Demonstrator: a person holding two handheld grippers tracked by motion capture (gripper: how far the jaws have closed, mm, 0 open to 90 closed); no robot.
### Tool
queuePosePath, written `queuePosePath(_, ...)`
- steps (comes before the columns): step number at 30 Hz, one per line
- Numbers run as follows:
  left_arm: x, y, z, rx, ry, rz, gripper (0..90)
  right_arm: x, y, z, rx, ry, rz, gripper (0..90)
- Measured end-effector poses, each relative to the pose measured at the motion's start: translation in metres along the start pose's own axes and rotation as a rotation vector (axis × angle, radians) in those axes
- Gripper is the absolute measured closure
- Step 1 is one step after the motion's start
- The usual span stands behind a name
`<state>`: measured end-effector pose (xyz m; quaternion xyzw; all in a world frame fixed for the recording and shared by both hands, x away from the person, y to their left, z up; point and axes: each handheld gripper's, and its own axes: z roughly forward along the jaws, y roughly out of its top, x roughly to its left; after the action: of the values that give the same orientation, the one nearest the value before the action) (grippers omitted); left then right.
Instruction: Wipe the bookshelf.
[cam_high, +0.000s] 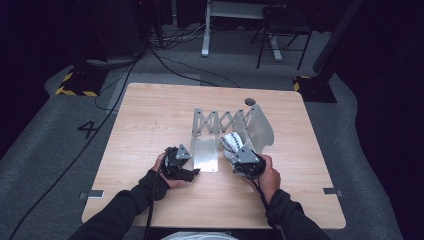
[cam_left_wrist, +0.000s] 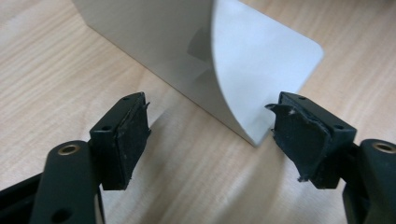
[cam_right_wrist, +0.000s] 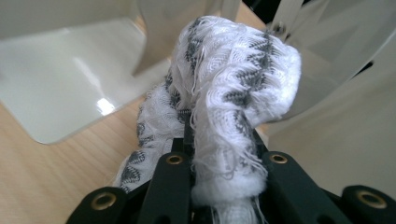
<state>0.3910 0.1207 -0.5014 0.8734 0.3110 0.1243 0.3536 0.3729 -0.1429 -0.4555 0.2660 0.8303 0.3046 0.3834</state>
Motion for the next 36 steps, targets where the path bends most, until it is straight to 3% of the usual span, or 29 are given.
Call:
queuePosePath(5, 0.000, -0.004, -0.005, 0.006, -0.036, -0.009, 26.0, 0.000, 0.021, -0.024, -0.108, 0.034, 0.023, 79.6)
queuePosePath(13, 0.000, -0.005, -0.005, 0.002, -0.043, 0.022, 26.1, 0.000, 0.064, -0.057, -0.274, 0.045, 0.051, 79.6)
queuePosePath(14, 0.000, -0.005, -0.005, 0.002, -0.043, 0.022, 26.2, 0.000, 0.064, -0.057, -0.274, 0.045, 0.051, 79.6)
queuePosePath(16, -0.001, -0.004, -0.004, -0.002, -0.046, 0.028, 26.2, -0.002, 0.083, -0.067, -0.317, 0.050, 0.060, 79.6)
queuePosePath(19, -0.001, -0.004, -0.004, -0.001, -0.056, 0.025, 26.0, 0.002, 0.092, -0.065, -0.312, 0.038, 0.042, 79.6)
queuePosePath(21, 0.000, -0.005, -0.005, -0.003, -0.052, 0.030, 26.0, 0.010, 0.101, -0.048, -0.272, 0.031, 0.018, 79.6)
queuePosePath(22, 0.000, -0.005, -0.005, -0.004, -0.055, 0.032, 26.0, 0.010, 0.101, -0.048, -0.272, 0.031, 0.018, 79.6)
queuePosePath(24, 0.000, -0.006, -0.006, 0.007, -0.058, 0.040, 26.1, 0.017, 0.103, -0.027, -0.230, 0.030, 0.006, 79.5)
queuePosePath(26, 0.003, -0.006, -0.007, 0.010, -0.052, 0.054, 25.7, 0.027, 0.100, -0.004, -0.194, 0.000, -0.049, 79.4)
queuePosePath(31, 0.013, -0.010, -0.011, 0.009, -0.041, 0.030, 25.9, 0.040, 0.087, 0.025, -0.121, 0.026, -0.055, 79.5)
queuePosePath(34, 0.019, -0.013, -0.013, 0.001, -0.020, 0.011, 25.9, 0.050, 0.080, 0.034, -0.100, 0.057, -0.091, 79.5)
queuePosePath(36, 0.020, -0.014, -0.013, 0.000, -0.014, -0.001, 25.8, 0.056, 0.077, 0.038, -0.088, 0.077, -0.089, 79.5)
